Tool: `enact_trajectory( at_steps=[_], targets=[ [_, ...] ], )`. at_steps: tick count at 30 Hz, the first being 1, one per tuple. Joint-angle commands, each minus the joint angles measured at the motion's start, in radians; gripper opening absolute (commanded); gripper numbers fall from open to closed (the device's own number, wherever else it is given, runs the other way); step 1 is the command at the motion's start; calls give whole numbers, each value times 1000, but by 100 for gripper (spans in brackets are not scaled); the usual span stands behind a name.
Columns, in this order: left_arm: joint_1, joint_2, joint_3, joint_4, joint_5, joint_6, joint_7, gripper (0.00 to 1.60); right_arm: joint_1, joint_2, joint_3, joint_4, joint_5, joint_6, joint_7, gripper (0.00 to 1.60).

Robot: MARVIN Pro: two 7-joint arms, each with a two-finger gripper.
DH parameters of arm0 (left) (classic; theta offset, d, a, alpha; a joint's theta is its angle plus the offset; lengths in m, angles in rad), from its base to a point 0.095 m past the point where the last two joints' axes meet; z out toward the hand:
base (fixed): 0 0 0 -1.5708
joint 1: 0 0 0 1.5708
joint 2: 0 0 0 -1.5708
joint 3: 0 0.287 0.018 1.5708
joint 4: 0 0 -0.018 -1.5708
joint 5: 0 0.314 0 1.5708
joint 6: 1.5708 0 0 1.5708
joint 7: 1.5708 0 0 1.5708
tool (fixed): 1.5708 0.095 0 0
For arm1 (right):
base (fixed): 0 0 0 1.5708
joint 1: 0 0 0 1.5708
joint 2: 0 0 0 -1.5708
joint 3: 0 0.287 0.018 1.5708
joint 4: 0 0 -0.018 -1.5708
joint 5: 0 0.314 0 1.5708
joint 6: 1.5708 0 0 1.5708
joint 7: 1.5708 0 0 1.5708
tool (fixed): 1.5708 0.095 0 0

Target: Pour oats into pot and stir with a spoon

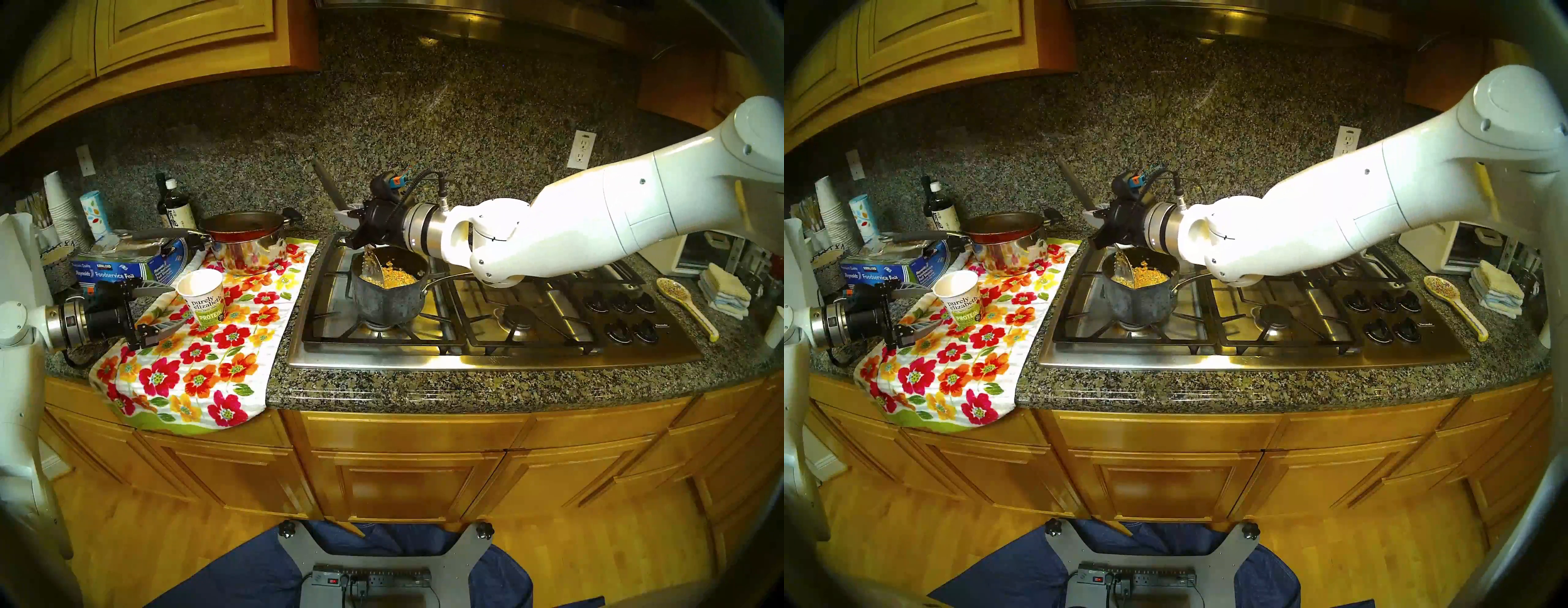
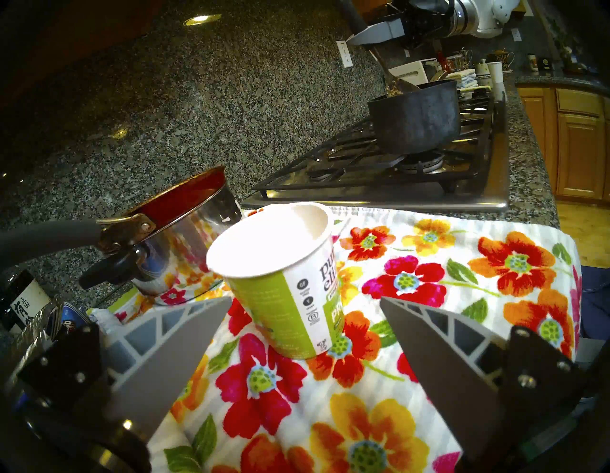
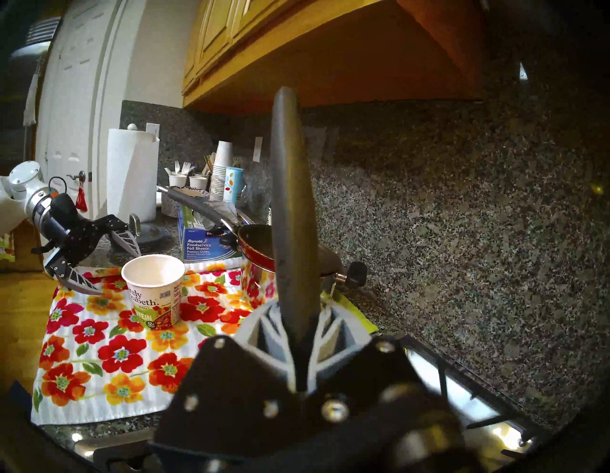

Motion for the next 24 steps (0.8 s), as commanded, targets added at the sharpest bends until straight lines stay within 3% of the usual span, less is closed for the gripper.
enact_trajectory(
  at_steps=[1,24],
  targets=[
    [-23,18,-9,-13,-23,-1,2,160,-10,-13,19,82,-10,-26,22,0],
    [-22,19,-9,-13,-24,-1,2,160,-55,4,-47,224,-65,-33,95,0]
  ],
)
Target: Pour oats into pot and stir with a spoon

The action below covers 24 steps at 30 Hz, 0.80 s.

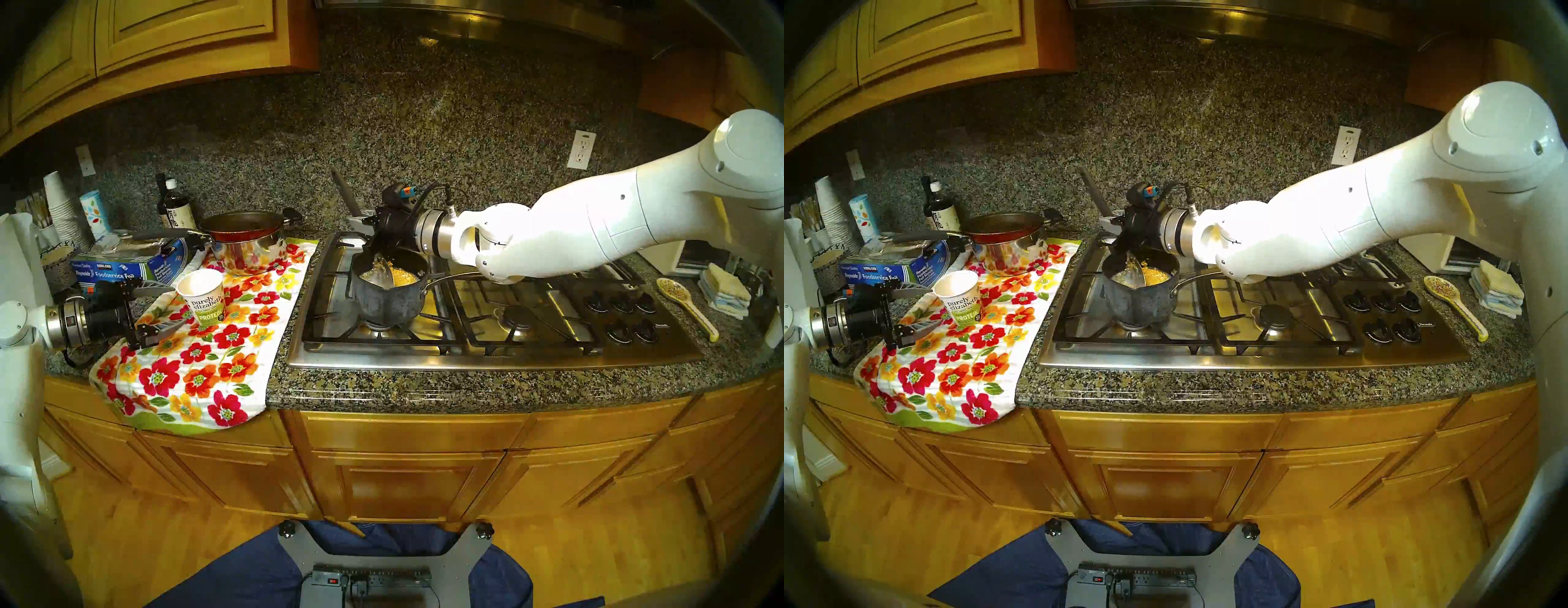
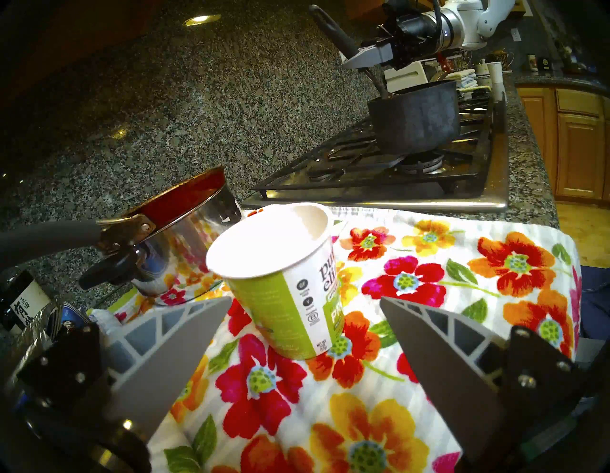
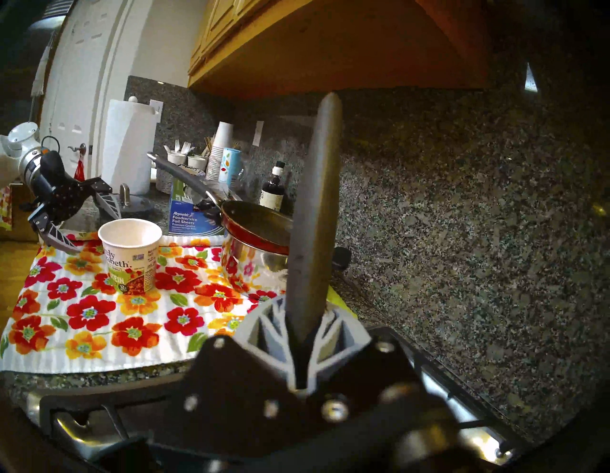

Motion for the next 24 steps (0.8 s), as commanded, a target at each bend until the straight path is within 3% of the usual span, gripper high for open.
enact_trajectory(
  at_steps=[1,12,24],
  targets=[
    [-22,18,-10,-13,-22,-1,2,160,19,18,-5,54,-12,-15,3,0],
    [-22,18,-10,-14,-22,-1,2,160,50,66,-52,17,-39,-22,8,0],
    [-21,18,-9,-14,-22,-1,2,160,170,136,-98,-189,-56,-45,-8,0]
  ],
)
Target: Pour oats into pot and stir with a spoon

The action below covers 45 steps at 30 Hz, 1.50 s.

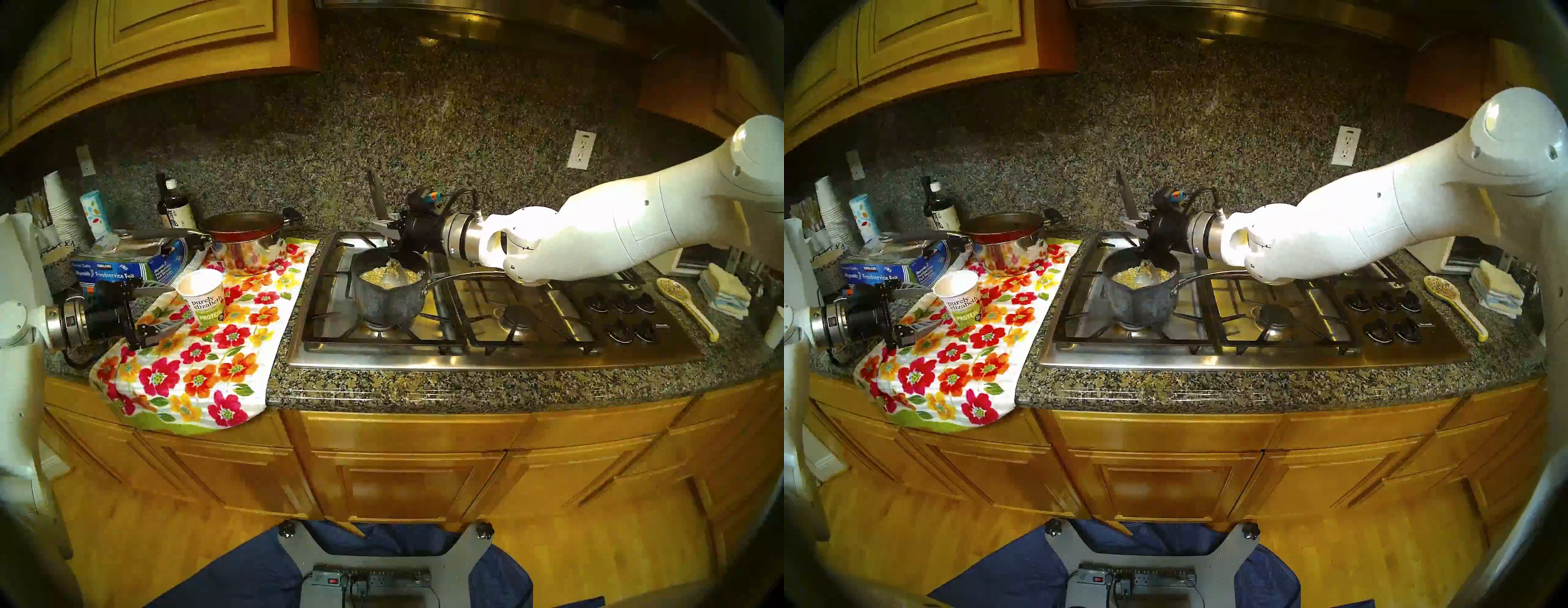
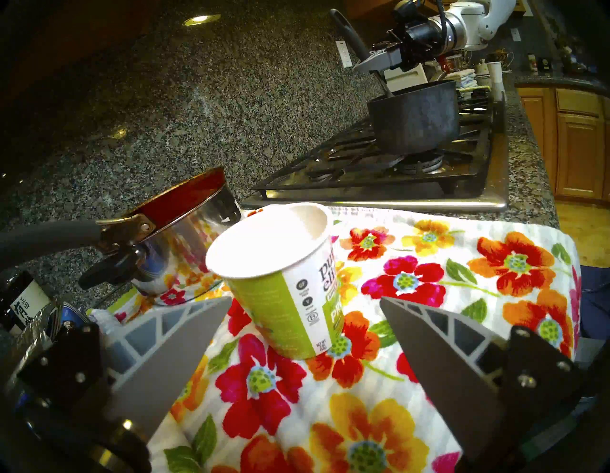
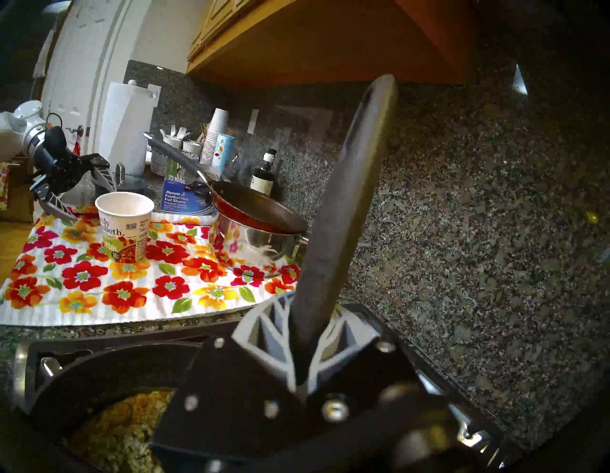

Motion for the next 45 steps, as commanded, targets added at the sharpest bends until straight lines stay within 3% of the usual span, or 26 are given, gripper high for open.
enact_trajectory(
  at_steps=[1,10,19,28,45],
  targets=[
    [-22,17,-10,-14,-21,-1,2,160,104,59,-2,-111,-5,-8,2,0],
    [-21,17,-10,-15,-20,-1,2,160,134,47,58,-188,27,-15,1,0],
    [-21,17,-10,-15,-20,-1,2,160,104,-8,117,-173,63,-3,-3,0],
    [-22,18,-10,-14,-22,-1,2,160,41,-69,140,-58,79,5,28,0],
    [-22,19,-9,-13,-25,-1,2,160,-61,-125,88,166,32,-7,111,0]
  ],
)
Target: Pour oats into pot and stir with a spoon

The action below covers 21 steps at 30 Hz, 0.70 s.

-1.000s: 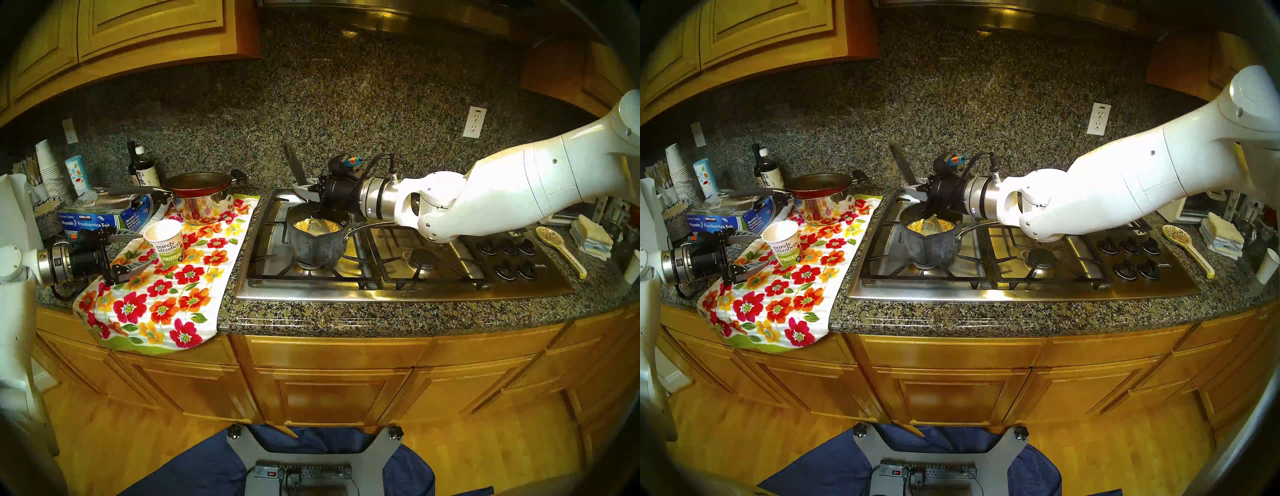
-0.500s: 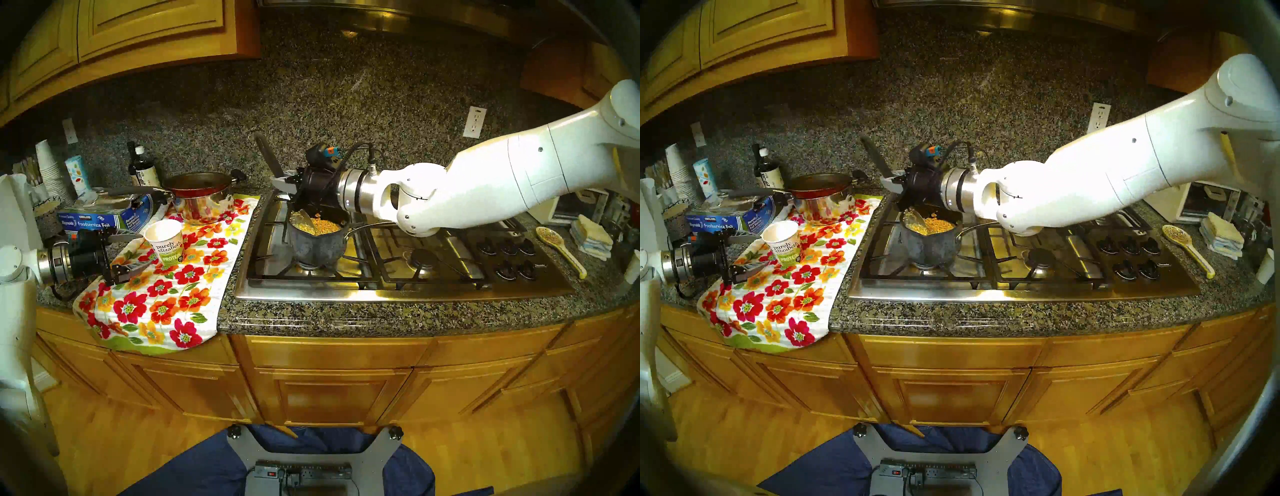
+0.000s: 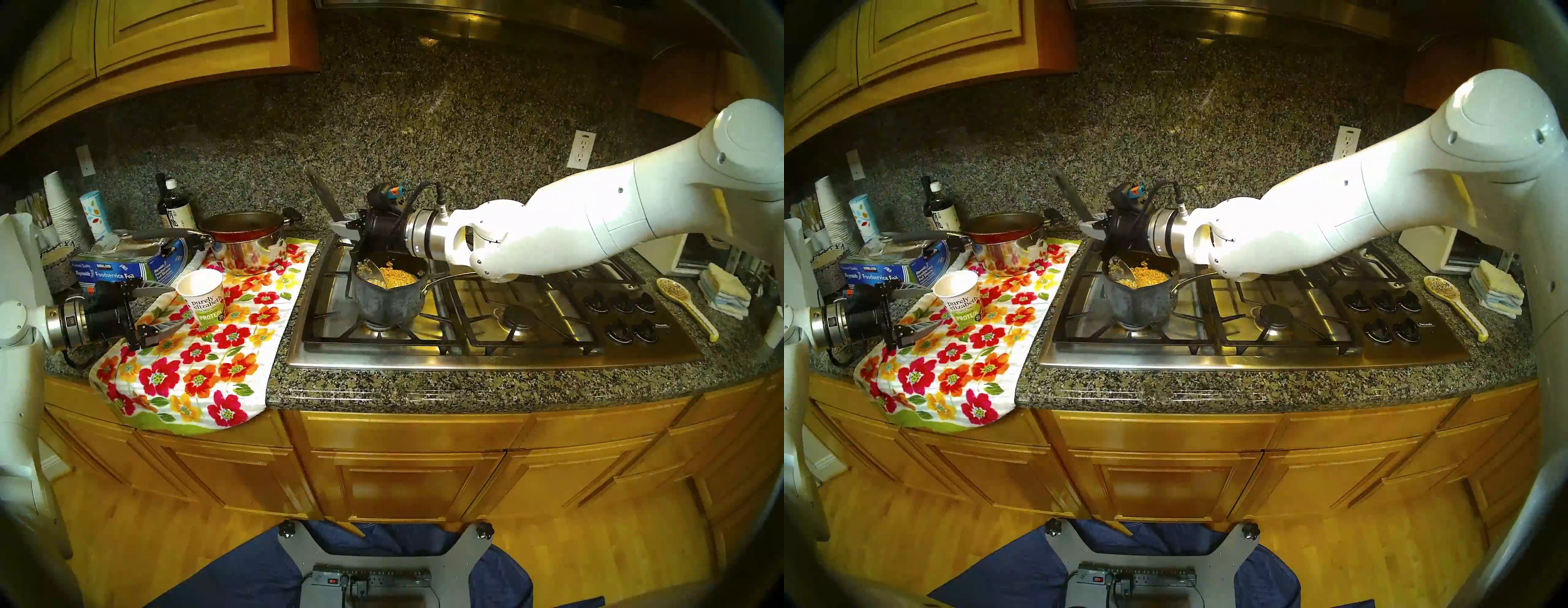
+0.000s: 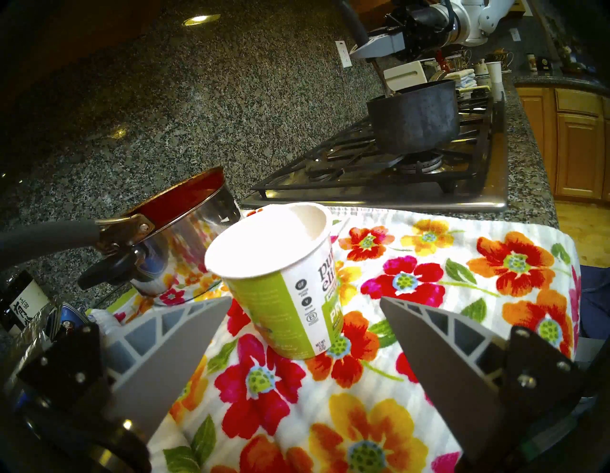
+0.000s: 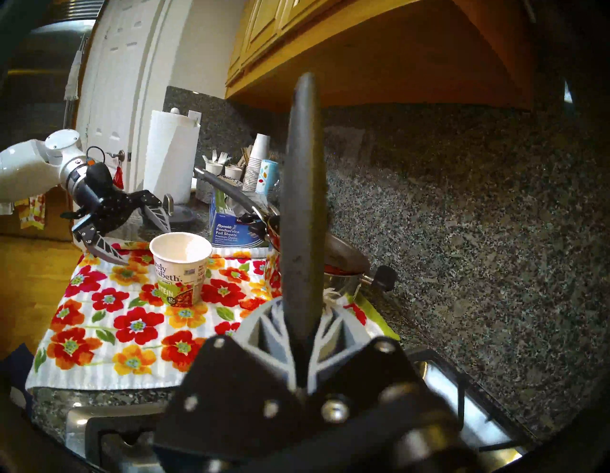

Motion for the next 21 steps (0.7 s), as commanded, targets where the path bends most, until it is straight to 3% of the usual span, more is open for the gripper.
enact_trajectory(
  at_steps=[1,21],
  targets=[
    [-23,18,-10,-13,-23,-1,2,160,-4,-5,-3,87,-21,-17,23,0],
    [-22,18,-10,-13,-23,-1,2,160,-31,31,-67,198,-54,-25,83,0]
  ],
)
